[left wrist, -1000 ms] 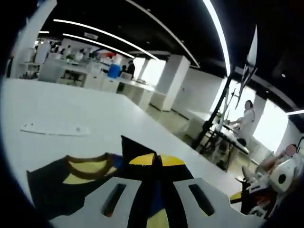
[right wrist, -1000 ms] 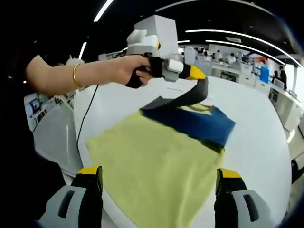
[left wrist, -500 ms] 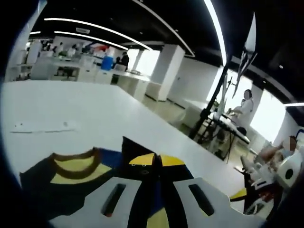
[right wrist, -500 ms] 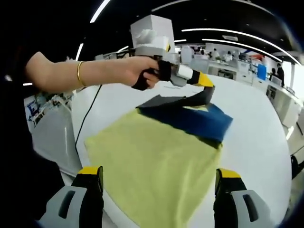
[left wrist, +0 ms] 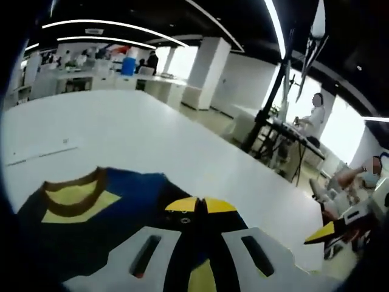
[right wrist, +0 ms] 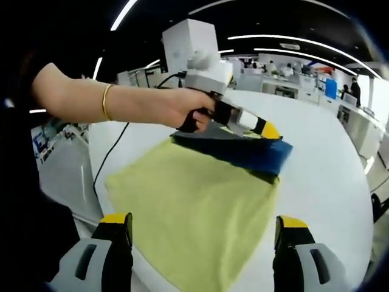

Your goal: Fold the garment on the visible template until the final outline fits inside the template.

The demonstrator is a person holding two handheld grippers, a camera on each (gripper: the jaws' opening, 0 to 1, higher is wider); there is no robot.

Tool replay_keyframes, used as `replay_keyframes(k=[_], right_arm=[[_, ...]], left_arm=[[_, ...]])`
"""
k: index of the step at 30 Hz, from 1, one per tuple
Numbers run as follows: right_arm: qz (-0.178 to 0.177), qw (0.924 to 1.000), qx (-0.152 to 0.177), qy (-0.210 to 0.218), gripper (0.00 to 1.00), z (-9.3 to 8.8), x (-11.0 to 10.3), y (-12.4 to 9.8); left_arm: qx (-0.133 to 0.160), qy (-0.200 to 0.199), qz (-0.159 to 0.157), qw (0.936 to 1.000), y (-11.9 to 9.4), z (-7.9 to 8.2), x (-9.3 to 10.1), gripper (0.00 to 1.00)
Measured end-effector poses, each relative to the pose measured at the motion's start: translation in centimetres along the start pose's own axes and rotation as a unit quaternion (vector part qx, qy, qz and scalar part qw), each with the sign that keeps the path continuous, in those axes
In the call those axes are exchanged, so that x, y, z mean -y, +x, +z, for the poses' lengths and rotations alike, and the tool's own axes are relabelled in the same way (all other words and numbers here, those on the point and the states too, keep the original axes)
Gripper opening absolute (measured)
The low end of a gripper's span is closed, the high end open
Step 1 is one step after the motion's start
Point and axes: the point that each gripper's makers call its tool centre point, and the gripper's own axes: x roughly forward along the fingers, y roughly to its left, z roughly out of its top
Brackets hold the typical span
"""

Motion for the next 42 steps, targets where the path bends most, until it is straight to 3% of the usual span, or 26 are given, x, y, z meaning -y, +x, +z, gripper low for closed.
replay_keyframes(k=[4,8,13,15,22,25,35,42], right_arm=[[0.0,1.0,-0.001,0.004,0.97,-0.2,0.0,0.0],[0.001,1.0,0.0,0.006,0.97,-0.4,0.0,0.2],[0.007,1.0,0.0,0.005,0.97,-0.2,-0.1,0.5],[0.011,0.9999,0.0,0.004,0.98,0.0,-0.2,0.6],[0.029,0.9994,-0.012,-0.014,0.99,0.0,-0.6,0.7],[0.046,0.9982,-0.023,-0.032,0.99,0.1,-1.2,0.6],[0.073,0.9937,-0.045,-0.072,0.99,0.6,-1.5,0.8],[0.079,0.9924,-0.058,-0.075,0.99,0.6,-1.7,1.0]], left_arm=[[-0.015,0.005,0.015,0.9998,0.7,-1.0,-0.4,0.0],[-0.034,0.001,0.004,0.9994,1.1,-2.2,0.3,0.0],[-0.058,0.024,-0.01,0.998,1.1,-3.8,1.3,0.0],[-0.05,0.025,-0.029,0.998,1.0,-3.5,2.0,0.0],[-0.013,0.062,-0.064,0.9959,-0.5,-1.4,3.9,0.36],[-0.031,0.075,-0.066,0.9945,-1.2,-1.5,3.9,0.4],[-0.018,0.083,-0.062,0.9944,-4.3,-0.5,3.2,0.79],[-0.012,0.082,-0.061,0.9947,-6.5,-0.2,2.8,0.94]])
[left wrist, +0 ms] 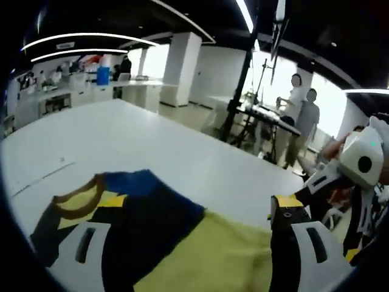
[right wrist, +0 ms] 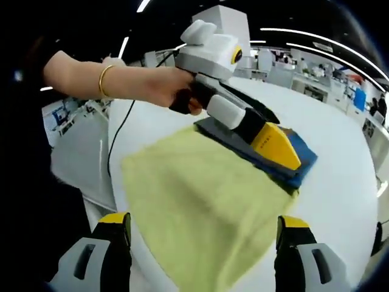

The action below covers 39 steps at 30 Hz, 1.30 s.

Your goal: Fold the garment on the visible template until the final outline fits inside the template.

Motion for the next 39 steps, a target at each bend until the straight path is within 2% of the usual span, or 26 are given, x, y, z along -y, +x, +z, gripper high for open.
replay_keyframes(k=[2,7,10,13,18,24,30,34,39], right_arm=[[0.003,1.0,-0.001,-0.004,0.99,0.0,-0.1,0.0],[0.001,0.9999,-0.006,-0.015,0.99,0.0,-0.1,-0.1],[0.003,0.9998,-0.006,-0.017,0.99,-0.1,-0.4,-0.2],[0.003,0.9997,-0.013,-0.022,0.99,-0.4,-0.6,-0.1],[0.008,0.9995,-0.017,-0.025,0.98,-0.5,-0.7,0.0],[0.011,0.9991,-0.021,-0.034,0.98,-0.2,-1.0,0.0],[0.018,0.9986,-0.027,-0.043,0.97,-0.2,-1.4,0.3],[0.021,0.998,-0.031,-0.05,0.96,-0.3,-1.7,0.3],[0.02,0.9972,-0.039,-0.06,0.94,-0.9,-1.9,0.1]], left_arm=[[0.014,0.009,0.001,0.9999,-0.6,0.2,0.1,0.96],[0.019,0.016,-0.005,0.9997,-2.1,-0.3,0.7,0.99],[0.002,0.031,-0.011,0.9995,-2.9,-1.5,1.2,0.99],[-0.013,0.027,-0.016,0.9994,-3.7,-2.6,1.6,0.99],[-0.017,0.031,-0.019,0.9992,-5.8,-4.0,2.3,0.99],[-0.04,0.032,-0.017,0.9986,-8.1,-6.3,3.1,0.99],[-0.042,0.046,-0.021,0.9978,-10.2,-7.5,3.9,0.98],[-0.045,0.044,-0.02,0.9979,-11.6,-8.6,4.1,0.97],[-0.063,0.045,-0.013,0.997,-13.7,-10.6,4.0,0.96]])
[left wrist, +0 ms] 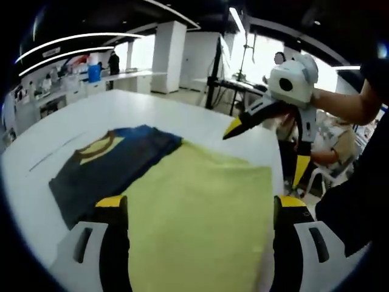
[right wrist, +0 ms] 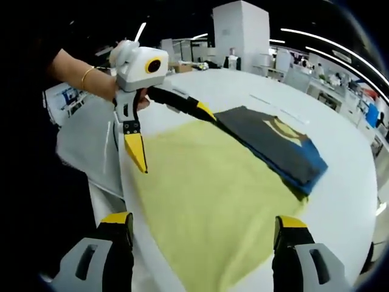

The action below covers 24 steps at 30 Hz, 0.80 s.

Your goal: Fold the garment on the visible template until the final outline fits inside the template.

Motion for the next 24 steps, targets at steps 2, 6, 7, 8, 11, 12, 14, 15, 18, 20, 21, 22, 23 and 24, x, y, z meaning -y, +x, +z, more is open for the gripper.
replay_keyframes(k=[2,6,7,8,11,12,14,15,18,20,21,22,23,24], right_arm=[[0.001,1.0,-0.005,-0.005,0.94,-0.3,-0.1,-0.1],[0.004,0.9998,-0.017,-0.011,0.91,-1.1,-0.3,-0.4],[0.003,0.9997,-0.02,-0.012,0.9,-1.3,-0.3,-0.5],[0.002,0.9997,-0.021,-0.012,0.89,-1.5,-0.2,-0.6],[0.003,0.9995,-0.028,-0.015,0.86,-2.2,-0.3,-0.9],[0.004,0.9994,-0.031,-0.015,0.85,-2.4,-0.3,-0.9],[0.008,0.9988,-0.043,-0.02,0.84,-3.0,-0.4,-1.1],[0.007,0.9984,-0.049,-0.026,0.83,-3.2,-0.4,-1.2],[0.007,0.9977,-0.058,-0.035,0.8,-3.8,-0.5,-1.4],[0.005,0.9973,-0.062,-0.039,0.77,-4.2,-0.5,-1.5],[0.005,0.9971,-0.064,-0.041,0.75,-4.3,-0.5,-1.5],[0.006,0.9969,-0.067,-0.041,0.74,-4.6,-0.5,-1.6],[0.007,0.9967,-0.069,-0.041,0.73,-4.8,-0.6,-1.5],[0.008,0.9963,-0.074,-0.043,0.73,-5.1,-0.7,-1.5]], left_arm=[[-0.003,-0.003,0.003,1.0,-0.6,-0.6,0.0,0.95],[-0.018,-0.007,0.007,0.9998,-2.1,-2.1,0.0,0.92],[-0.018,-0.01,0.01,0.9997,-2.4,-2.2,-0.1,0.91],[-0.018,-0.012,0.01,0.9997,-2.8,-2.4,-0.1,0.9],[-0.014,-0.019,0.019,0.9995,-3.8,-2.7,-0.3,0.86],[-0.017,-0.02,0.019,0.9995,-4.1,-2.9,-0.2,0.83],[-0.02,-0.015,0.021,0.9995,-4.6,-3.3,-0.1,0.82],[-0.025,-0.015,0.023,0.9993,-4.9,-3.6,-0.1,0.81],[-0.027,-0.026,0.021,0.9991,-5.5,-4.4,0.2,0.76],[-0.031,-0.029,0.021,0.9988,-5.9,-4.9,0.3,0.74],[-0.038,-0.027,0.027,0.9985,-6.2,-5.5,0.2,0.73],[-0.042,-0.025,0.029,0.9984,-6.4,-5.8,0.2,0.73],[-0.05,-0.022,0.03,0.998,-6.6,-6.3,0.2,0.72],[-0.058,-0.021,0.035,0.9975,-6.8,-6.7,0.0,0.71]])
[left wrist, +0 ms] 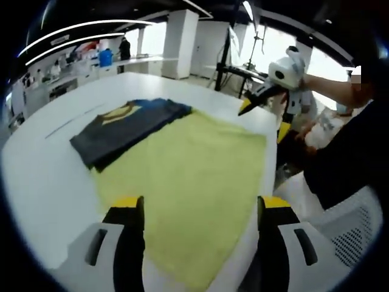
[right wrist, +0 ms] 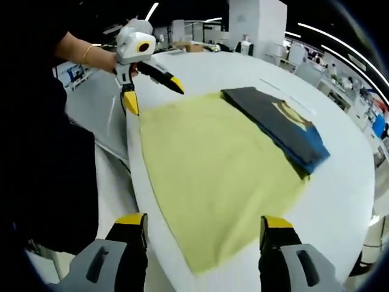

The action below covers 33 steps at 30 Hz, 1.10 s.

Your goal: Fold the garment on the visible template until the final outline fits inside the template.

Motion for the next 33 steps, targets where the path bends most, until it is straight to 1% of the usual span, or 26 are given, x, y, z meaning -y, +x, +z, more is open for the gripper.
replay_keyframes(k=[3,4,8,10,12,17,18,19,22,23,25,28,29,30,32,33], right_arm=[[-0.004,0.9999,-0.01,-0.012,0.73,-0.5,0.0,0.1],[-0.004,0.9998,-0.013,-0.015,0.71,-0.8,0.0,0.2],[-0.006,0.9994,-0.026,-0.023,0.66,-1.5,0.1,0.5],[-0.007,0.9987,-0.042,-0.03,0.63,-2.1,0.1,0.7],[-0.002,0.9981,-0.051,-0.035,0.6,-2.7,0.0,0.9],[-0.004,0.9975,-0.061,-0.036,0.54,-3.4,0.0,1.2],[-0.003,0.9973,-0.062,-0.038,0.52,-3.5,-0.1,1.2],[-0.002,0.9972,-0.064,-0.04,0.51,-3.6,-0.1,1.2],[-0.006,0.9957,-0.076,-0.053,0.46,-4.1,-0.1,1.3],[-0.008,0.9946,-0.086,-0.057,0.45,-4.6,0.0,1.3],[-0.014,0.9937,-0.092,-0.063,0.46,-4.8,0.2,1.4],[-0.015,0.9918,-0.102,-0.075,0.42,-5.2,0.3,1.4],[-0.014,0.9925,-0.098,-0.071,0.41,-5.1,0.2,1.4],[-0.014,0.9924,-0.099,-0.072,0.39,-5.1,0.2,1.4],[-0.014,0.9923,-0.099,-0.073,0.4,-5.1,0.3,1.3],[-0.015,0.9923,-0.099,-0.072,0.4,-5.1,0.3,1.3]], left_arm=[[-0.021,0.02,0.009,0.9995,-0.5,-1.3,-0.3,0.71],[-0.025,0.021,0.013,0.9994,-0.5,-1.6,-0.3,0.71],[-0.03,0.015,0.008,0.9994,-0.7,-2.4,0.0,0.69],[-0.044,0.02,0.001,0.9988,-0.8,-3.0,0.3,0.65],[-0.07,0.028,-0.008,0.9971,-1.0,-4.0,0.7,0.6],[-0.09,0.042,-0.003,0.995,-1.0,-5.4,0.8,0.53],[-0.099,0.057,0.011,0.9934,-1.1,-5.7,0.4,0.53],[-0.104,0.069,0.016,0.9921,-1.1,-5.9,0.2,0.53],[-0.108,0.08,0.02,0.9908,-1.0,-6.0,0.2,0.52],[-0.109,0.084,0.018,0.9903,-0.9,-6.1,0.2,0.52],[-0.117,0.098,0.024,0.9879,-0.9,-6.3,0.0,0.49],[-0.126,0.115,0.017,0.9853,-0.8,-6.6,0.2,0.46],[-0.127,0.119,0.012,0.9847,-0.8,-6.7,0.3,0.45],[-0.131,0.127,0.001,0.9832,-0.8,-6.7,0.7,0.42],[-0.135,0.137,0.003,0.9813,-0.8,-6.9,0.7,0.41],[-0.131,0.133,0.003,0.9825,-0.8,-6.8,0.7,0.4]])
